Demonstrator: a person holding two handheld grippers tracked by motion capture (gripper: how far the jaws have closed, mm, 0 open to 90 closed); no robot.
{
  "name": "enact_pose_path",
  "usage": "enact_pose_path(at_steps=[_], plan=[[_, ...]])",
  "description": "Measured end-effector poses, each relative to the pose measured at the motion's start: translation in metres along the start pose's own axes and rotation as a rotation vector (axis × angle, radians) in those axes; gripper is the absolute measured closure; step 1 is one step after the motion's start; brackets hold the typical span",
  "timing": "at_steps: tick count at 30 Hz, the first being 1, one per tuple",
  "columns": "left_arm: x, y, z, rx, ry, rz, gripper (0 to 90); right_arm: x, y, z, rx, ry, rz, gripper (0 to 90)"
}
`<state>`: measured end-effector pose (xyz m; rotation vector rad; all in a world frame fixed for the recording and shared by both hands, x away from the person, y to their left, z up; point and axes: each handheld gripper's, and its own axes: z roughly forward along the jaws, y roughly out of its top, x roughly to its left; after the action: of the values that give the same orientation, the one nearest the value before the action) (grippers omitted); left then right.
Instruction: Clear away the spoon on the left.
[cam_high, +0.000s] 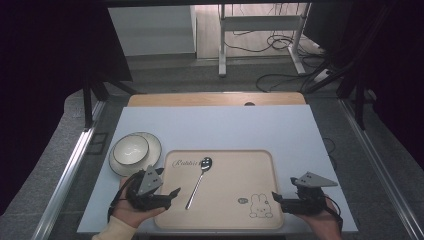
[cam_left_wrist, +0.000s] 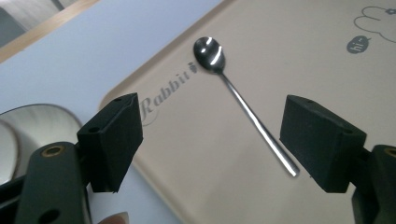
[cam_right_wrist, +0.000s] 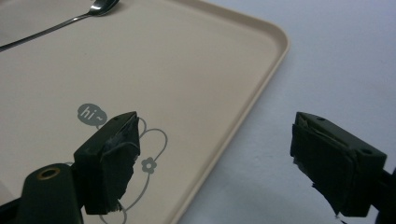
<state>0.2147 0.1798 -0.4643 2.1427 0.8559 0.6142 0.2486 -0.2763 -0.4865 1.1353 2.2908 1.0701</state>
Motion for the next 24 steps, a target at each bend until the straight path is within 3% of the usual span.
enact_pose_path(at_steps=[6, 9, 15, 24], plan=[[0.011, -0.018, -0.017, -0.007, 0.038, -0.025, 21.4, -0.001, 0.003, 0.004, 0.003, -0.001, 0.004, 15.9], [0.016, -0.025, -0.016, 0.003, 0.051, -0.065, 21.9, -0.002, 0.003, 0.007, 0.009, 0.004, 0.000, 15.9], [0.016, -0.025, -0.011, 0.020, 0.053, -0.051, 21.9, -0.002, 0.006, 0.010, 0.010, 0.003, -0.005, 14.7], [0.016, -0.024, -0.010, 0.019, 0.053, -0.060, 21.9, -0.002, 0.004, 0.007, 0.002, -0.003, 0.001, 13.3]])
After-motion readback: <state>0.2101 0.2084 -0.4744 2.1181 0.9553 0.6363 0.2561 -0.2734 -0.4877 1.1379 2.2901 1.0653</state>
